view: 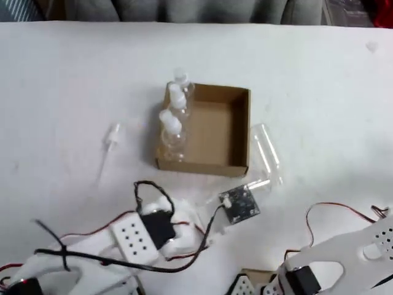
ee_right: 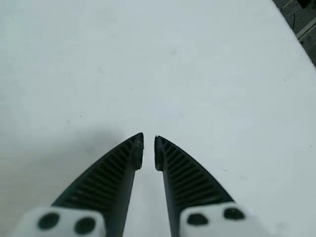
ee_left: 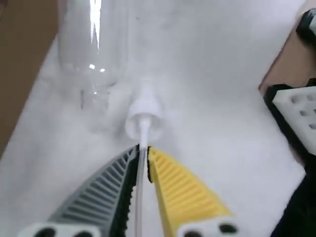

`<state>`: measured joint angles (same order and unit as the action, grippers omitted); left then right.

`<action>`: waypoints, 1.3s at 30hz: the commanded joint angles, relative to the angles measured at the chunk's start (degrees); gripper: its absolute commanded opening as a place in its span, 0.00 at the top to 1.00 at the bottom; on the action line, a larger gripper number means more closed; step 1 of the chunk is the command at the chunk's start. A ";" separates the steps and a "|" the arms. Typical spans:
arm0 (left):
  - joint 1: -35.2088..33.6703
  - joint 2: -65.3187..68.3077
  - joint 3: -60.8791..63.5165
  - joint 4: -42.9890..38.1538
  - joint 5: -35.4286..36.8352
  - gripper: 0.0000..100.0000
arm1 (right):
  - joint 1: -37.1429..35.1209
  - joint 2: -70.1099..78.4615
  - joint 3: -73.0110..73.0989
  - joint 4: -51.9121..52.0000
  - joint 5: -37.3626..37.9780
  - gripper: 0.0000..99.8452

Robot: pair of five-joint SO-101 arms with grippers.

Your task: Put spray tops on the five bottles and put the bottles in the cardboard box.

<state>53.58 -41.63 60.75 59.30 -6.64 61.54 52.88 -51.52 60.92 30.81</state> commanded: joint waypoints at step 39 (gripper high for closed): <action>-10.59 40.31 -14.07 -10.46 -6.59 0.73 | -1.19 -0.92 -3.16 2.51 0.35 0.98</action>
<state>43.30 -5.23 49.32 50.59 -13.32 61.19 52.88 -51.52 63.12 30.81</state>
